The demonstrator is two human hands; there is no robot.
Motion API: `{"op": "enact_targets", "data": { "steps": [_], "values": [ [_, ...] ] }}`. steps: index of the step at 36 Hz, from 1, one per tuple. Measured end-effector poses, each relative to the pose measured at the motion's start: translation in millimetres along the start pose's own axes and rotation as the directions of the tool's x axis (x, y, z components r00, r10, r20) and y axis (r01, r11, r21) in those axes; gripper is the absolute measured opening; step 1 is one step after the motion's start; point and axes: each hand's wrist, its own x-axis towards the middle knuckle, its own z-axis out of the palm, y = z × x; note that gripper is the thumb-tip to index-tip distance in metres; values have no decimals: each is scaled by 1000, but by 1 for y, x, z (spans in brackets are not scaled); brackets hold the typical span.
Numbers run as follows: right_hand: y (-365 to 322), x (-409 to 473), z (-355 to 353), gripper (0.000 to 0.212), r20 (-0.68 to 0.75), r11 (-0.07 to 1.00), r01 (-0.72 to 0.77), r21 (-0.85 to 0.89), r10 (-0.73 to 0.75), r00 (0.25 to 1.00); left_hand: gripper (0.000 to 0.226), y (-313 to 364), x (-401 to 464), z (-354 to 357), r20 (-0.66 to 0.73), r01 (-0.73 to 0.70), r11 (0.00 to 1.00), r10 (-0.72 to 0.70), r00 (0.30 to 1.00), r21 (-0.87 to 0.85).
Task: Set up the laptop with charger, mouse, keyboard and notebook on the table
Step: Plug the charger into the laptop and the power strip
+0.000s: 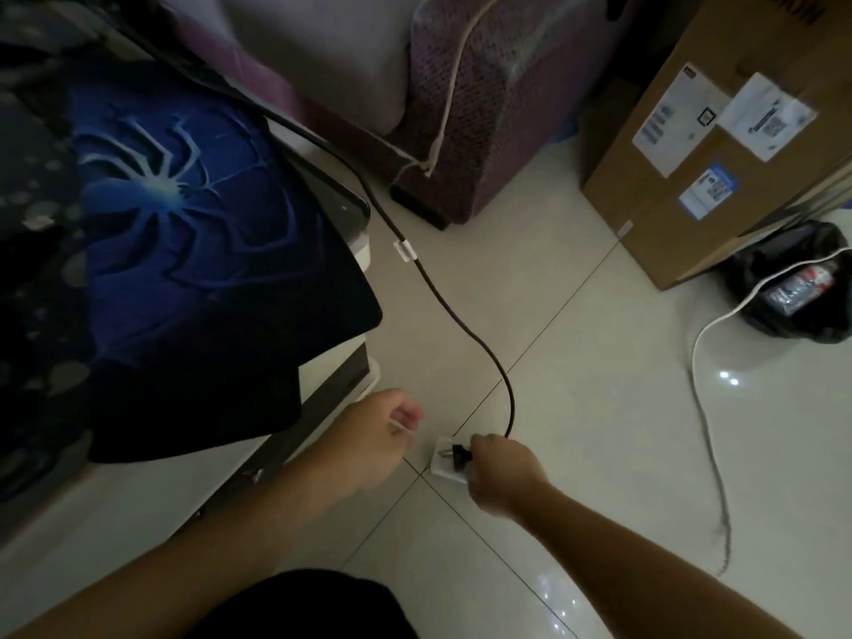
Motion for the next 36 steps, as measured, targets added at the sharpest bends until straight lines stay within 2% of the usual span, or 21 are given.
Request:
{"op": "enact_targets", "data": {
  "steps": [3,6,7,9,11,13,15,17,20,23,29,36],
  "values": [
    [-10,-2,-37,21,-103,991,67,116,-55,993,42,0,2,-10,-51,14,1000,-14,999,2],
    [-21,-13,-86,27,-176,959,155,236,-115,978,83,14,-1,-20,49,-23,991,30,998,-130],
    [-24,-18,-102,26,-199,945,185,271,-133,971,89,23,-5,-24,73,-43,983,57,996,-180],
    [-29,-31,-129,25,-236,918,249,308,-179,955,84,36,-9,-32,5,-123,975,126,992,-187],
    [-30,-44,-149,30,-225,870,311,382,-239,945,68,51,-16,-40,-80,-185,971,174,981,-151],
    [-24,-58,-166,39,-182,745,341,574,-289,940,61,64,-26,-47,-106,-214,967,201,974,-140],
    [-12,-73,-183,28,-224,595,368,715,-303,926,58,77,-38,-51,-128,-242,958,224,966,-156],
    [-1,-86,-196,13,-307,542,398,740,-254,917,54,88,-49,-54,-170,-287,943,260,951,-167],
    [9,-103,-212,25,-496,672,463,577,-162,853,52,104,-62,-57,-189,-337,930,308,932,-145],
    [14,-121,-229,24,-620,755,471,456,-110,777,54,120,-73,-58,-190,-355,928,331,924,-112],
    [15,-147,-253,27,-669,853,406,328,-94,738,55,148,-96,-56,-316,-432,901,418,852,29],
    [4,-165,-258,24,-693,883,337,326,-19,721,54,157,-117,-53,-410,-452,891,428,805,42]
  ]
}}
